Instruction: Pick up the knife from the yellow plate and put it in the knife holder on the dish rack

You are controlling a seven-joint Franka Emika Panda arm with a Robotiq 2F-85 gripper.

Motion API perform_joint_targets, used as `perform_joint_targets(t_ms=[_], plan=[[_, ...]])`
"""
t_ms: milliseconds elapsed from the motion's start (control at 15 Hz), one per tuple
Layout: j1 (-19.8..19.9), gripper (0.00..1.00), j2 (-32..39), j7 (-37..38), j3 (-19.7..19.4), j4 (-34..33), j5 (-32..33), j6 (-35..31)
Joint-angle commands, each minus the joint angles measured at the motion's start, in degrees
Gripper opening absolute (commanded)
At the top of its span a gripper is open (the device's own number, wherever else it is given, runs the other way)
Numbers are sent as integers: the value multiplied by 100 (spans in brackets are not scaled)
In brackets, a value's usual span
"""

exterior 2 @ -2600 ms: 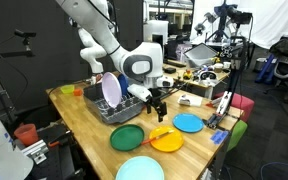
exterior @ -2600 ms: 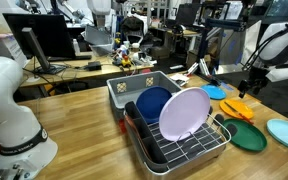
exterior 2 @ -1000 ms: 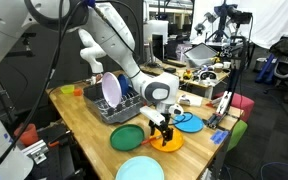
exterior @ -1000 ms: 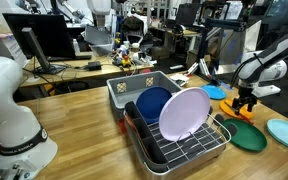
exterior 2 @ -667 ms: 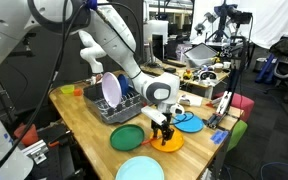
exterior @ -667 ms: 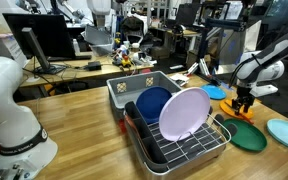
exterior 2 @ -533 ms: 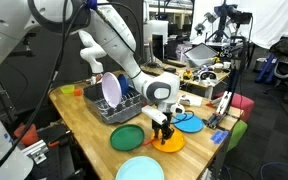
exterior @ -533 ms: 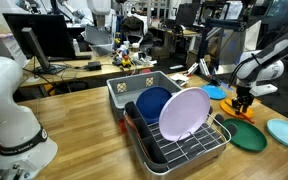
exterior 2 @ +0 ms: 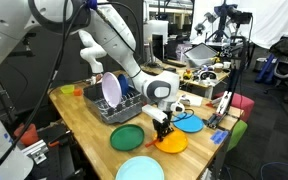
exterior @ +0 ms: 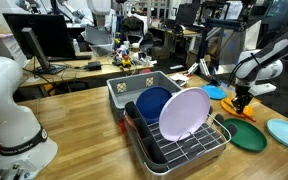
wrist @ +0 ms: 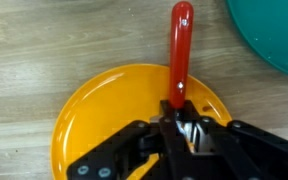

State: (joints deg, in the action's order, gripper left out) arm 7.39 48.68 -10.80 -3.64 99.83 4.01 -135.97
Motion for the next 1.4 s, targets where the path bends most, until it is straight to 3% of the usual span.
perform_joint_targets(t_ms=[0, 867, 1333], plan=[[49, 4, -13, -86, 43, 15, 59, 66], [343, 4, -1069, -760, 475, 1257, -231, -646], [743, 4, -2186, -1931, 1193, 2440, -800, -1281]])
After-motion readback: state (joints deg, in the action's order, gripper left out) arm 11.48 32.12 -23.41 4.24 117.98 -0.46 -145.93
